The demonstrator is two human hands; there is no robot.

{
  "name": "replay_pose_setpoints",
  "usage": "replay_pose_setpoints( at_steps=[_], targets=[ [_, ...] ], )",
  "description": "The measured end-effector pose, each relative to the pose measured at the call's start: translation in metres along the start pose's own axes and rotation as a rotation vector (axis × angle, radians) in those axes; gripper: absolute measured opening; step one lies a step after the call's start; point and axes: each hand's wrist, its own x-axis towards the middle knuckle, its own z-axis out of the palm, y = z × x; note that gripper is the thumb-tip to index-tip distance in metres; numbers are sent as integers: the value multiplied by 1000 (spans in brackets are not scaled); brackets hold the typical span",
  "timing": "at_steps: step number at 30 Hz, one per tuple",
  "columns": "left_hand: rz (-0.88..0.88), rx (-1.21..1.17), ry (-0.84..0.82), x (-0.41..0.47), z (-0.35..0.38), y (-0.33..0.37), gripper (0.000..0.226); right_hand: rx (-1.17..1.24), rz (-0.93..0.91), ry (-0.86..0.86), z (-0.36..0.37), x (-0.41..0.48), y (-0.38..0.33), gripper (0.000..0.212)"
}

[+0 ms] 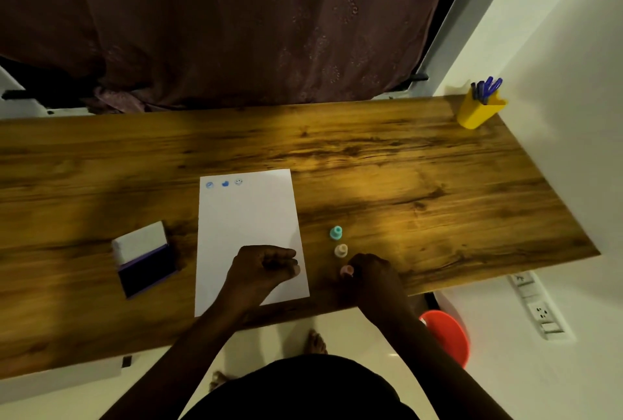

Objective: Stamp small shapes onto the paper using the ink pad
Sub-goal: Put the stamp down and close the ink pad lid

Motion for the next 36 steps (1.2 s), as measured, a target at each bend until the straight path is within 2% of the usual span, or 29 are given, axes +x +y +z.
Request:
replay_pose_setpoints(
  at_steps=[5, 9, 15, 20, 23, 26, 27, 32, 36],
  targets=[
    [-1, 3, 22, -1, -5, -4, 22, 20, -1, 22, -2, -2, 2, 16],
    [13, -6, 73, -4, -16, -5, 21, 26, -25, 118, -13, -2, -2, 35],
    [29, -94, 235, -15, -51, -11, 26, 24, -244, 202, -20, 5, -58, 24],
    [1, -140, 327, -32, -89, -22, 26, 101, -392, 87, 4, 15, -118, 19],
    [16, -111, 388, -44, -116, -34, 36, 151, -416, -17, 25, 22, -152, 17],
    [-21, -199, 450, -53, -140, -50, 40, 154, -438, -117, 46, 32, -182, 19],
    [-23, -156, 495, -53, -150, -58, 40, 153, -446, -147, 53, 36, -192, 20],
    [-8, 127, 615, -54, -200, -96, 14, 147, -437, -267, 86, 63, -237, 23],
    [-65, 132, 646, -54, -227, -106, 36, 112, -390, -280, 112, 82, -267, 23]
  ],
)
